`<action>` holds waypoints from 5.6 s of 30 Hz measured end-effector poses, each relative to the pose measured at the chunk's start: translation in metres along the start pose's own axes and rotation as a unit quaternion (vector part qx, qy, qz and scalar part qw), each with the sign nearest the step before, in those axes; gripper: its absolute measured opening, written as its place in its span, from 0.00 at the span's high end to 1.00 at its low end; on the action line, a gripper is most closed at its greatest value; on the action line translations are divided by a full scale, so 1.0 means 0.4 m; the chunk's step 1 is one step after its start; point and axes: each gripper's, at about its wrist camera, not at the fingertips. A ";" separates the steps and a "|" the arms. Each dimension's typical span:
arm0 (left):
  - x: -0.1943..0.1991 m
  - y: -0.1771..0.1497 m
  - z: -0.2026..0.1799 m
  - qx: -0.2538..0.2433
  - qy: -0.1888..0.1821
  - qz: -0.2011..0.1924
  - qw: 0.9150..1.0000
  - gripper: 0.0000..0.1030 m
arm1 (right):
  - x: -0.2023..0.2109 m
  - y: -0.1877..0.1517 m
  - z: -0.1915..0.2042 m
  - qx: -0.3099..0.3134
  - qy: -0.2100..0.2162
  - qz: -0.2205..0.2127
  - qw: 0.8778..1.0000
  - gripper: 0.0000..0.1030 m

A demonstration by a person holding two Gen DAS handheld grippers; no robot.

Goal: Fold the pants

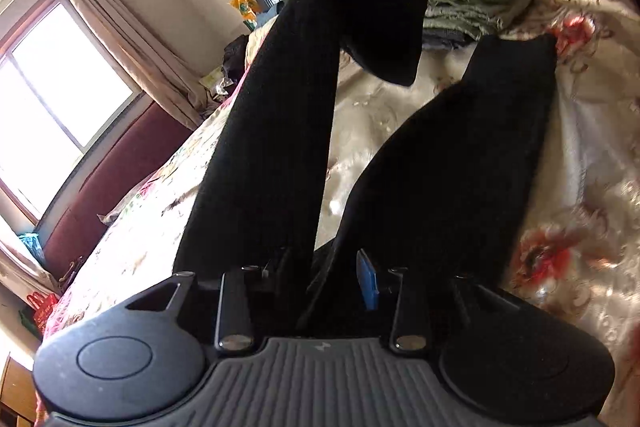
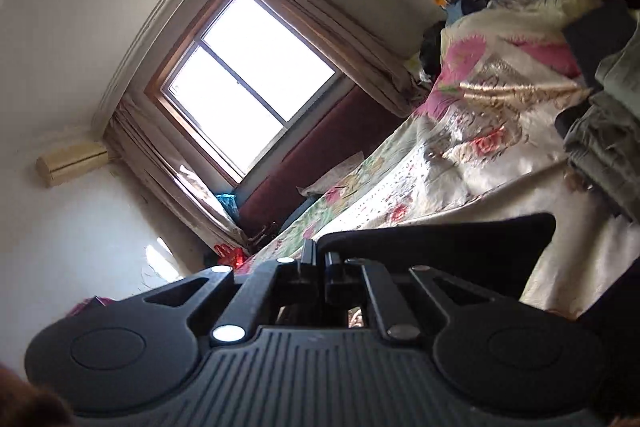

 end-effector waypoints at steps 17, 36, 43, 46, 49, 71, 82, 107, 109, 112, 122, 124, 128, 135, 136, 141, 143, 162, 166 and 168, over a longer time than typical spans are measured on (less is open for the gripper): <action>0.082 -0.145 0.008 -0.006 -0.017 0.052 0.998 0.44 | 0.086 -0.141 -0.217 -0.159 -0.153 0.040 0.975 0.78; 0.109 -0.194 0.183 0.074 0.038 0.022 0.996 0.38 | 0.062 -0.118 -0.118 -0.023 -0.217 0.158 0.963 0.93; 0.011 -0.242 0.304 0.057 0.083 0.036 0.994 0.38 | -0.042 -0.171 0.127 0.259 -0.212 0.237 0.912 0.87; -0.036 -0.302 0.343 0.058 0.081 0.081 0.992 0.38 | -0.123 -0.219 0.180 0.333 -0.172 0.301 0.877 0.85; -0.058 -0.374 0.352 0.077 0.053 0.134 0.986 0.38 | -0.125 -0.209 0.099 0.286 -0.254 0.352 0.854 0.88; 0.047 -0.134 0.150 0.124 -0.081 -0.001 0.989 0.38 | 0.040 -0.040 -0.079 -0.018 -0.232 0.145 0.962 0.87; 0.044 -0.005 0.007 0.062 -0.120 -0.016 0.991 0.38 | -0.017 -0.010 -0.232 -0.203 -0.165 0.091 0.961 0.95; 0.064 -0.103 -0.009 0.052 -0.079 0.042 0.995 0.34 | 0.095 -0.100 -0.283 -0.145 -0.210 0.088 0.963 0.61; 0.058 -0.095 -0.006 0.053 -0.072 0.036 0.995 0.34 | 0.078 -0.102 -0.293 -0.188 -0.215 0.086 0.954 0.97; 0.061 -0.093 0.013 0.051 -0.062 0.025 0.996 0.34 | 0.075 -0.076 -0.252 -0.182 -0.166 0.057 0.968 0.98; 0.025 -0.144 0.017 -0.013 0.000 0.041 0.999 0.37 | 0.051 -0.079 -0.126 -0.111 -0.104 0.141 0.978 0.94; 0.015 -0.141 0.019 -0.015 -0.003 0.047 0.999 0.51 | 0.036 -0.137 -0.101 -0.094 -0.102 0.185 0.973 0.93; 0.001 -0.144 0.003 -0.071 0.020 0.045 0.996 0.68 | -0.019 -0.251 -0.022 0.007 -0.083 0.280 0.956 0.93; -0.022 -0.104 0.108 0.044 -0.012 0.069 0.997 0.79 | -0.078 -0.433 0.206 0.448 -0.021 0.313 0.837 0.56; -0.021 -0.097 0.131 0.067 -0.017 0.069 0.995 0.79 | -0.082 -0.465 0.224 0.496 -0.006 0.313 0.810 0.55; -0.019 -0.088 0.187 0.125 -0.038 0.071 0.989 0.79 | -0.155 -0.569 0.215 0.573 0.000 0.331 0.750 0.59; -0.020 -0.093 0.191 0.125 -0.045 0.068 0.989 0.79 | -0.185 -0.562 0.208 0.565 -0.022 0.334 0.754 0.88; -0.025 -0.072 0.164 0.111 0.006 0.044 0.993 0.80 | -0.140 -0.389 0.242 0.459 -0.011 0.377 0.805 0.65; -0.020 -0.062 0.216 0.165 -0.013 0.049 0.985 0.80 | -0.103 -0.464 0.203 0.529 -0.034 0.358 0.768 0.58; -0.018 -0.059 0.235 0.180 -0.017 0.050 0.982 0.80 | -0.103 -0.485 0.171 0.550 -0.055 0.358 0.753 0.61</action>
Point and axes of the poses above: each gripper's, at about its wrist camera, not at the fingertips, and x roughly against the way its jaws point, z to its left, y to its top, and after that the axes turned 8 degrees about y, right-handed
